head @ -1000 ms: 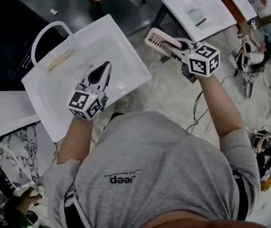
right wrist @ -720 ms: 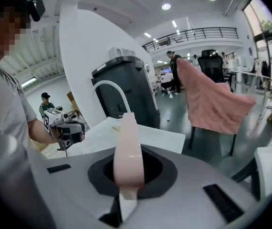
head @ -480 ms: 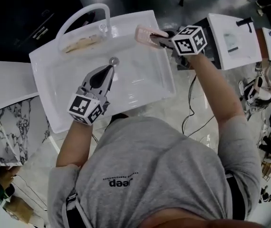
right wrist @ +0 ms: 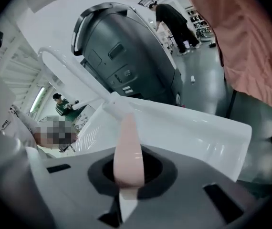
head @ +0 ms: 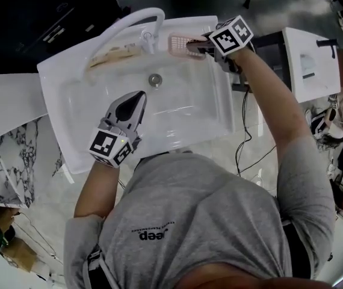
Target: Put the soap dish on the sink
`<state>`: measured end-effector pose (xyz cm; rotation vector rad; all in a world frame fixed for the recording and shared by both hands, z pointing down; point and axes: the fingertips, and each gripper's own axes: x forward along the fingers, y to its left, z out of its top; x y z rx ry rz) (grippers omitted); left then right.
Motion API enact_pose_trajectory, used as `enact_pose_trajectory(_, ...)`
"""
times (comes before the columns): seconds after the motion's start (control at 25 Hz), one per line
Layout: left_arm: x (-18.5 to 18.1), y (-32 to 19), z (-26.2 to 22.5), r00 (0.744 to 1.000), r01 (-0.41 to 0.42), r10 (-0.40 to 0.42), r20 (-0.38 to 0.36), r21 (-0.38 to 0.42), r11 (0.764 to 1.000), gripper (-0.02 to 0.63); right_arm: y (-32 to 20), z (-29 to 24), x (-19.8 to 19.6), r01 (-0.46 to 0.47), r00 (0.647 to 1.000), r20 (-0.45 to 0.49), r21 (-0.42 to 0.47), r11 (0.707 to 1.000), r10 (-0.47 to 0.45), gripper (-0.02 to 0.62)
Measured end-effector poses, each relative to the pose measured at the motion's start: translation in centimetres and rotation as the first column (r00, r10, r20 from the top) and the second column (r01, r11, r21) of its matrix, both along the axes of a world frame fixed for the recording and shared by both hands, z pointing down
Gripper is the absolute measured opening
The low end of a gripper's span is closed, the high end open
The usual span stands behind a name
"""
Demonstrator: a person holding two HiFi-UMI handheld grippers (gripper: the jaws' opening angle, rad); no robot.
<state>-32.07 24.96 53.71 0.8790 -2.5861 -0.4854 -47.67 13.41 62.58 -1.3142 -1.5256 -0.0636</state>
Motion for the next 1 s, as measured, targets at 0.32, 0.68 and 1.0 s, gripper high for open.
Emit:
enact_pose_trajectory(0.32, -0.4, 0.4, 0.8, 1.0, 0.007, -0.007, -0.021, 0.023, 1.0, 0.003, 0.7, 2.5, -1.3, 0.041, 0.997, -0.062, 0.058, 0.998, -0.037, 0.069)
enact_pose_trajectory(0.68, -1.0, 0.0, 1.7, 0.999, 0.015, -0.013, -0.052, 0.041, 0.999, 0.003, 0.6, 3.0, -4.4, -0.026, 0.999, -0.027, 0.128, 0.991, 0.03, 0.112)
enact_pose_trajectory(1.0, -1.5, -0.3, 1.5, 0.998, 0.007, -0.003, -0.062, 0.067, 0.998, 0.003, -0.2, 4.1, -4.4, 0.027, 0.998, 0.044, 0.249, 0.968, -0.039, 0.17)
